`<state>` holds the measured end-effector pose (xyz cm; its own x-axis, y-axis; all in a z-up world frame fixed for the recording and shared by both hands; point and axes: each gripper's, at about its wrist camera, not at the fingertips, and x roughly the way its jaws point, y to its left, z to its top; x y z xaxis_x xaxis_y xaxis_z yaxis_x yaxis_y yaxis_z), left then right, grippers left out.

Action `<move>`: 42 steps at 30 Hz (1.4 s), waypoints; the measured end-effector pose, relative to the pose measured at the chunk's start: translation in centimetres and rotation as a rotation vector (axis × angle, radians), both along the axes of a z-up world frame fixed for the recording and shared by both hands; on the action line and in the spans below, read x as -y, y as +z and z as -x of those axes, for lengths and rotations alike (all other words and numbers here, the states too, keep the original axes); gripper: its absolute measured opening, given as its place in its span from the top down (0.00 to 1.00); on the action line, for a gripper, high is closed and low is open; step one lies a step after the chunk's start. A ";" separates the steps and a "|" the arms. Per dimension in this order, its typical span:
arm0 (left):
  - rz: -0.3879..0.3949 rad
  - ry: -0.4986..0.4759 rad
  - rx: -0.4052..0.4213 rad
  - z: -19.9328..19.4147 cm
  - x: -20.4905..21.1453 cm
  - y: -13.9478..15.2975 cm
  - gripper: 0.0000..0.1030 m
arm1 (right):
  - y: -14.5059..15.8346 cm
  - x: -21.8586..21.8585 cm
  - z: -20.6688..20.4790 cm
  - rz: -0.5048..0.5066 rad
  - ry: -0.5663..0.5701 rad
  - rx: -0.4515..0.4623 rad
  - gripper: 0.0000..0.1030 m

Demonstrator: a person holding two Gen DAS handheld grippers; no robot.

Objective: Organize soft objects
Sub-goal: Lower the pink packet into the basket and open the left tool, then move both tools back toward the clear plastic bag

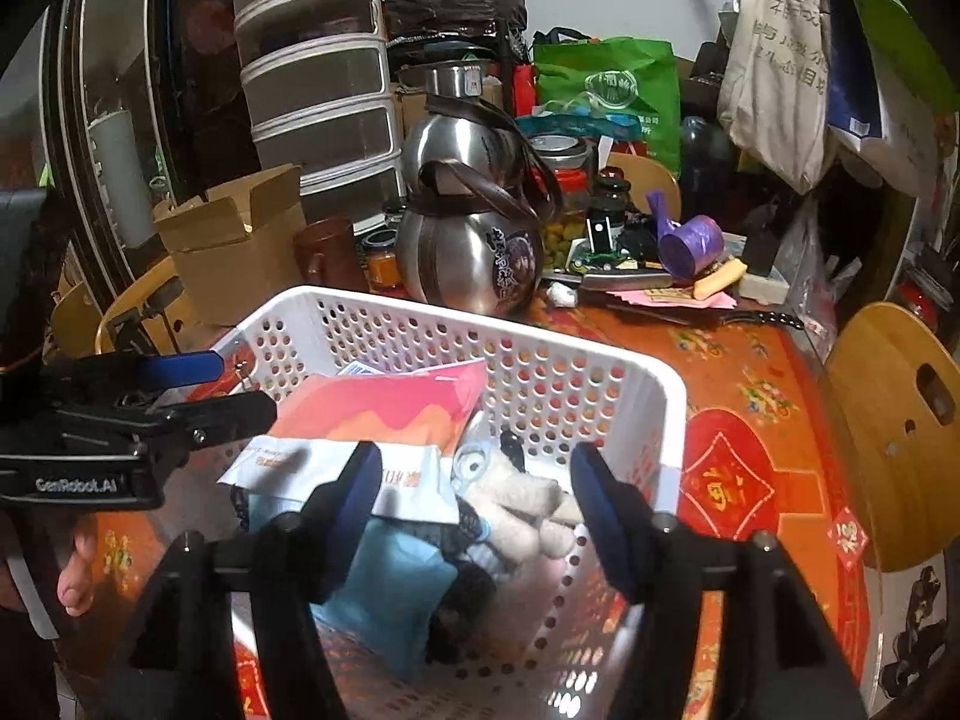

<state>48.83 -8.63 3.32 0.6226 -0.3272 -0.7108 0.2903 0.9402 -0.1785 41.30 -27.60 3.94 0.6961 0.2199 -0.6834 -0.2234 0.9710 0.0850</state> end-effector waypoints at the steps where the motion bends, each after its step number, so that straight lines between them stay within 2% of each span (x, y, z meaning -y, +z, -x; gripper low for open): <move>1: 0.003 0.006 0.002 0.4 -0.2 0.1 0.26 | 0.1 0.1 0.4 -0.007 0.001 0.003 0.33; 6: -0.013 0.048 0.030 3.6 -1.3 1.0 0.24 | 1.0 0.6 2.5 -0.023 0.011 0.033 0.26; 11: -0.027 0.080 0.032 6.9 -2.4 1.2 0.24 | 1.2 0.4 4.7 -0.025 0.015 0.047 0.25; 13: -0.053 0.101 0.032 8.7 -2.8 1.1 0.24 | 1.1 0.5 5.9 -0.026 0.017 0.054 0.25; 18: -0.052 0.153 0.019 14.7 -5.5 0.5 0.24 | 0.5 0.7 10.8 -0.037 0.044 0.063 0.25; 23: -0.031 0.197 -0.023 22.0 -7.8 -3.0 0.23 | -2.3 0.9 14.9 -0.035 0.072 0.030 0.20; 27: -0.001 0.242 -0.066 26.4 -8.8 -6.6 0.23 | -6.3 1.0 15.8 -0.019 0.085 -0.056 0.20; 32: 0.009 0.234 -0.125 28.7 -7.9 -9.7 0.23 | -9.3 1.2 15.5 -0.011 0.090 -0.111 0.20; 40: -0.001 0.231 -0.173 29.3 -5.6 -12.2 0.23 | -11.0 0.6 15.3 -0.001 0.122 -0.140 0.20; 42: -0.036 0.240 -0.154 29.4 -5.0 -12.5 0.23 | -11.4 0.4 15.2 0.007 0.131 -0.146 0.22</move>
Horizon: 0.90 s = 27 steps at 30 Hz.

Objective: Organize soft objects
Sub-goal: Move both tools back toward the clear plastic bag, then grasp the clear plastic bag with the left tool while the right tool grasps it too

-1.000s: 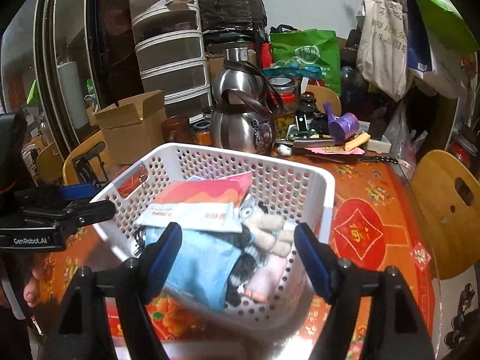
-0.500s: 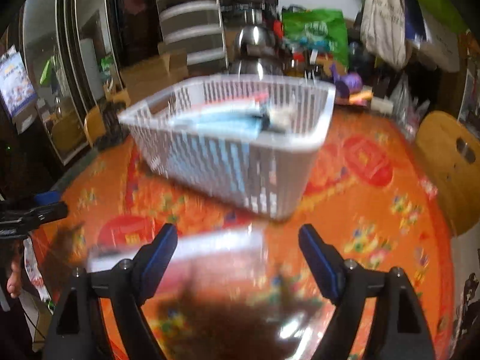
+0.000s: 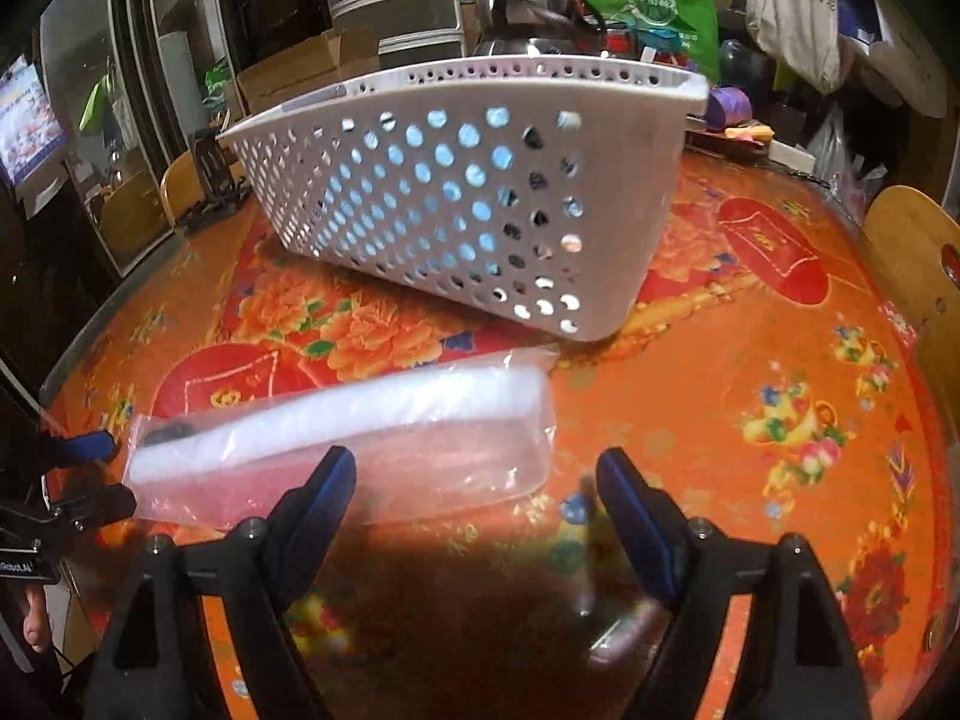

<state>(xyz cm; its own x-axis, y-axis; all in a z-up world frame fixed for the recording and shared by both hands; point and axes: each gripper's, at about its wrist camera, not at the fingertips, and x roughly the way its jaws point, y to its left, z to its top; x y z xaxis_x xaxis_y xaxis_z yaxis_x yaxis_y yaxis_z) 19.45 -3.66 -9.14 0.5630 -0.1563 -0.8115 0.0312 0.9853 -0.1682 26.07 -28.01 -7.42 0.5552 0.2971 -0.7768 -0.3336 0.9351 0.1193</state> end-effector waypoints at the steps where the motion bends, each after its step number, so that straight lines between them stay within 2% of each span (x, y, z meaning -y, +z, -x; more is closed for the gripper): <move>1: -0.005 0.002 0.006 -0.2 0.1 0.0 0.23 | -0.1 -0.1 -0.1 0.001 0.005 -0.004 0.24; 5: -0.029 -0.001 0.019 -0.7 0.4 -0.1 0.25 | -0.6 -0.4 -0.4 0.005 0.017 -0.028 0.40; 8: -0.058 -0.006 0.033 -0.9 0.7 -0.1 0.35 | -0.6 -0.7 -0.4 0.032 0.017 -0.020 0.44; 9: -0.063 -0.013 0.040 -0.9 0.8 -0.2 0.41 | -0.7 -0.8 -0.3 0.042 0.020 -0.019 0.45; 11: -0.068 -0.020 0.051 -1.0 0.9 -0.1 0.53 | -0.7 -0.9 -0.3 0.062 0.015 -0.014 0.53; 13: -0.064 -0.024 0.057 -1.1 0.7 0.1 0.66 | -0.7 -1.0 -0.2 0.075 0.016 -0.009 0.70; 14: -0.053 -0.023 0.057 -1.3 0.6 0.1 0.69 | -0.6 -1.0 -0.2 0.075 0.015 -0.008 0.73; 16: -0.035 -0.037 0.060 -1.7 0.3 0.1 0.81 | -0.6 -0.7 -0.2 0.079 0.013 -0.005 0.87; 19: -0.034 -0.068 0.067 -2.2 0.4 0.1 0.86 | -0.6 -0.5 -0.1 0.067 0.019 -0.009 0.92; 27: -0.031 -0.092 0.082 -2.4 0.5 -0.1 0.88 | -0.6 -0.8 0.1 0.069 0.022 -0.008 0.95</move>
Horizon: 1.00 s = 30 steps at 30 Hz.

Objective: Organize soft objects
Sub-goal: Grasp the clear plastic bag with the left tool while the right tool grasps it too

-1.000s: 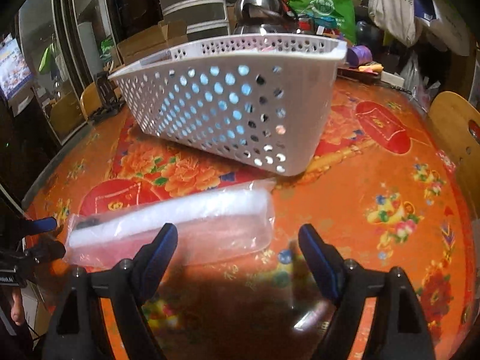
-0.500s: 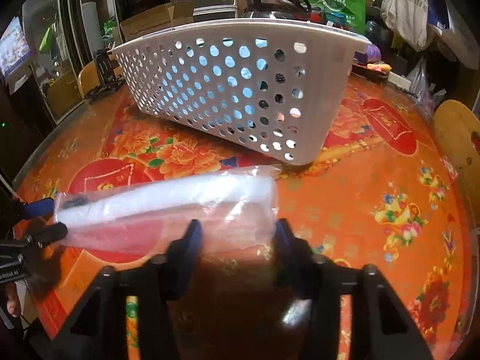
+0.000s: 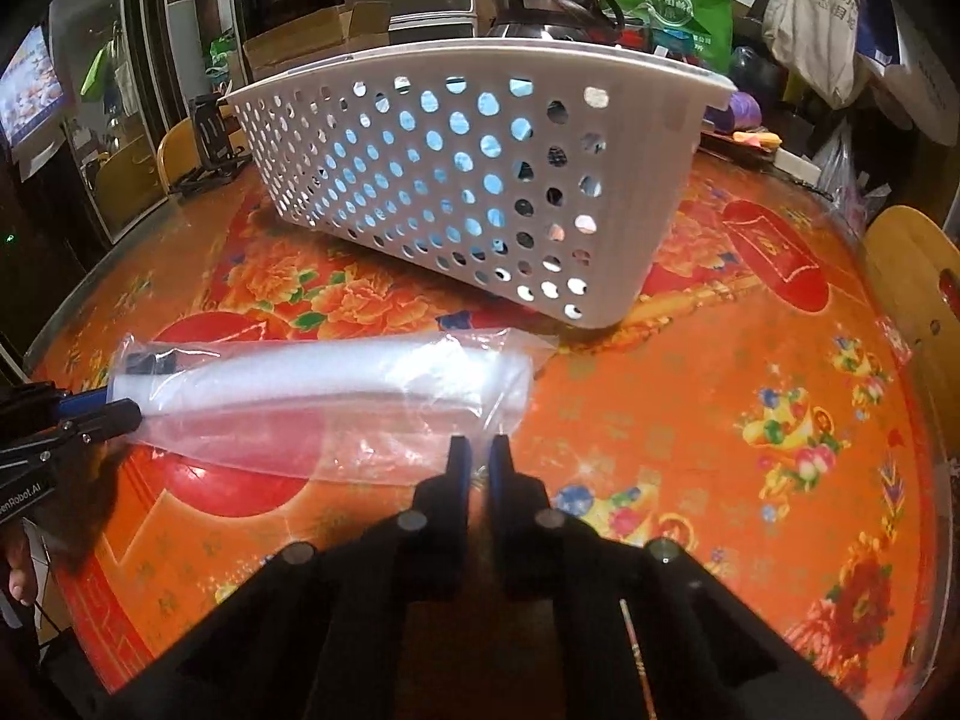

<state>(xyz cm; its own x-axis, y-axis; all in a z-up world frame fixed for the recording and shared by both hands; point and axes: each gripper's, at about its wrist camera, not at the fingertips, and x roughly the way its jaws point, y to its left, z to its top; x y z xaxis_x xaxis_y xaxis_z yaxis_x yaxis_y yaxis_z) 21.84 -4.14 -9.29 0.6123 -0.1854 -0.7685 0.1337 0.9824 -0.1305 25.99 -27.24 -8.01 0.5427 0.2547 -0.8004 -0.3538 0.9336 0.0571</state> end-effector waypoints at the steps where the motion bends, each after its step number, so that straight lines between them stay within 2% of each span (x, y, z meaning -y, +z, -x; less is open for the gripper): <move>1: 0.002 0.000 0.000 0.0 0.0 0.0 0.88 | 0.0 0.0 0.0 0.000 0.000 0.000 0.95; 25: 0.025 -0.016 0.016 0.7 0.1 0.3 0.92 | 0.0 -0.2 0.0 0.012 0.007 0.004 0.98; 30: 0.027 -0.020 0.030 0.9 0.1 0.7 0.92 | 0.4 0.0 0.2 -0.001 0.007 0.029 0.99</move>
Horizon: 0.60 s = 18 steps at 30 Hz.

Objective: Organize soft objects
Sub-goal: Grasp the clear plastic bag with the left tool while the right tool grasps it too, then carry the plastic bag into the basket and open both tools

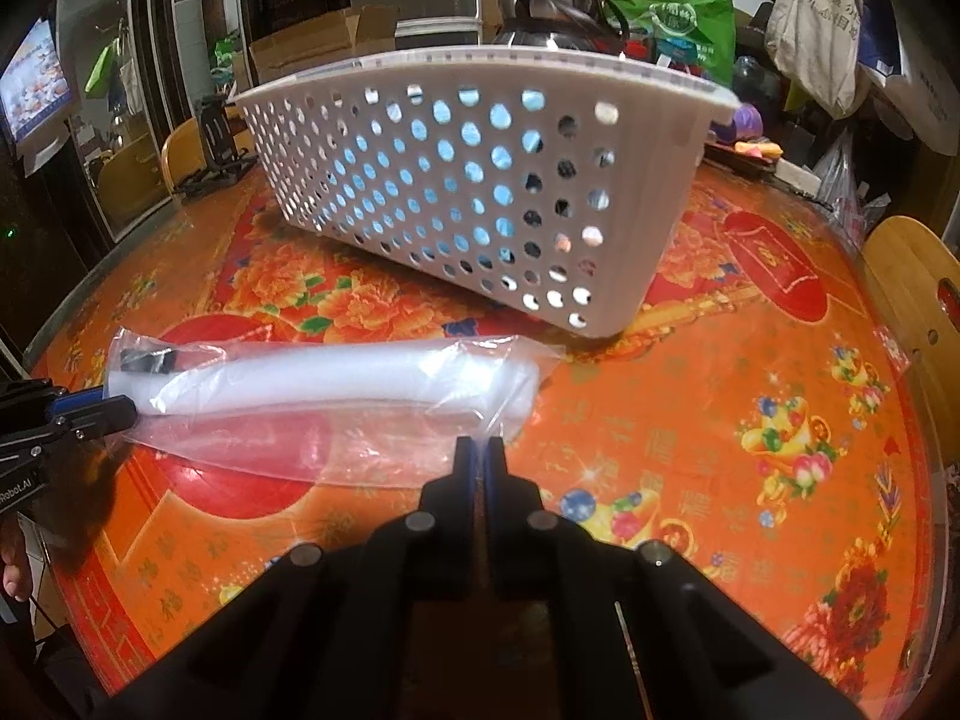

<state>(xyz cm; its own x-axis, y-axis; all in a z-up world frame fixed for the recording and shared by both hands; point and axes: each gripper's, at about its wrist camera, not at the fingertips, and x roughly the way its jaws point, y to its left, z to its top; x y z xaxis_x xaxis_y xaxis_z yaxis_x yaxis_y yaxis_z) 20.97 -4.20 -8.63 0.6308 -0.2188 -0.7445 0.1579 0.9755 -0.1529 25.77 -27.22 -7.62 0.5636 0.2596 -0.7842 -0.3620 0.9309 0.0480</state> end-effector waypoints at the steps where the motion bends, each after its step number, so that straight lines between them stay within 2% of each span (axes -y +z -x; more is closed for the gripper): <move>1: 0.000 -0.002 0.005 0.1 0.0 0.2 0.93 | 0.1 0.1 0.1 -0.008 -0.001 0.003 0.99; 10: 0.001 -0.011 0.072 0.9 -0.3 2.6 0.93 | 3.4 0.3 1.2 -0.026 0.004 0.072 0.99; 18: -0.023 -0.023 0.157 1.4 -1.1 6.2 0.93 | 7.3 0.3 3.4 -0.055 -0.002 0.152 0.99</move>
<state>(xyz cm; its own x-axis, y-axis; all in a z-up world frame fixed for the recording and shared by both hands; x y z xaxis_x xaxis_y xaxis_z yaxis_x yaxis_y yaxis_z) 19.57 -3.09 -2.44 0.7345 -0.2192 -0.6422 0.2008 0.9742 -0.1028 22.38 -27.49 -0.30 0.6752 0.2986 -0.6745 -0.3675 0.9290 0.0433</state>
